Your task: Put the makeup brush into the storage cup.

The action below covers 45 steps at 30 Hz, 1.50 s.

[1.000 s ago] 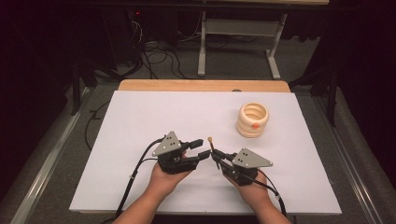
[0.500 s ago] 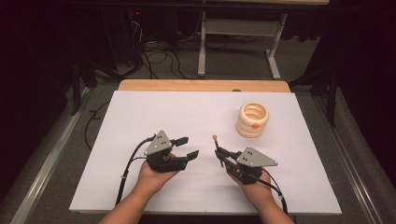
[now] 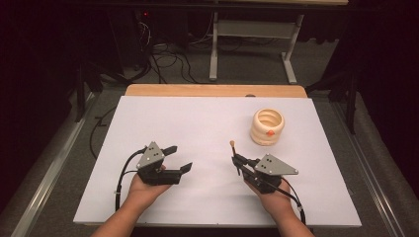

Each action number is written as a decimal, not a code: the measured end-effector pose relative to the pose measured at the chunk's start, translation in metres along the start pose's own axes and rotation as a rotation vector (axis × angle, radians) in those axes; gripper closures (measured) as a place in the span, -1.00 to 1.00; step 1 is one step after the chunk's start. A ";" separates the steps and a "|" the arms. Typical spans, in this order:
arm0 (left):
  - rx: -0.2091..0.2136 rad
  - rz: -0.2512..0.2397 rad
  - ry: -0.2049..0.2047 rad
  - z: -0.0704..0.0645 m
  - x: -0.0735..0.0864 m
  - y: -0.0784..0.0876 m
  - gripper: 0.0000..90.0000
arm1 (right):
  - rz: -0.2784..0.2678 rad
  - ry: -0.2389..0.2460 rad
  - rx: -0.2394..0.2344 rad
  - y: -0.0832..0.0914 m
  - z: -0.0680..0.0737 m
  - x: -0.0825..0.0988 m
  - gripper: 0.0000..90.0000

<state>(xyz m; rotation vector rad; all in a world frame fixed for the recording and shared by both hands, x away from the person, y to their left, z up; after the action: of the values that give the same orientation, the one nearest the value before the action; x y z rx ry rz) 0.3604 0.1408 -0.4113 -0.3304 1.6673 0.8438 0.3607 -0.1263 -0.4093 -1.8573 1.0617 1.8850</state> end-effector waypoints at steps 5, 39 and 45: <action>-0.010 -0.009 0.009 0.003 0.006 0.001 -0.63 | 0.005 0.003 0.008 0.001 -0.002 0.001 0.89; -0.005 0.020 0.050 0.005 0.017 -0.002 -1.00 | -0.017 -0.039 0.125 0.025 -0.045 0.006 0.89; -0.002 0.022 0.050 0.005 0.017 -0.002 -1.00 | -0.029 -0.052 0.151 0.031 -0.054 0.006 0.89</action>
<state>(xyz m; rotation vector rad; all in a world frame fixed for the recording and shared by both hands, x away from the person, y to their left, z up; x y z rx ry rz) 0.3601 0.1465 -0.4283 -0.3374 1.7191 0.8590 0.3794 -0.1854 -0.4004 -1.7218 1.1216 1.7742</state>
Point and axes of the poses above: each handheld gripper's, and its own axes: y roughly backward along the jaws, x roughly out of its underside, z roughly to its left, the point moved 5 cm from there along -y, roughly forward along the jaws, and after that the axes turned 1 degree about x, right-handed, at the moved point
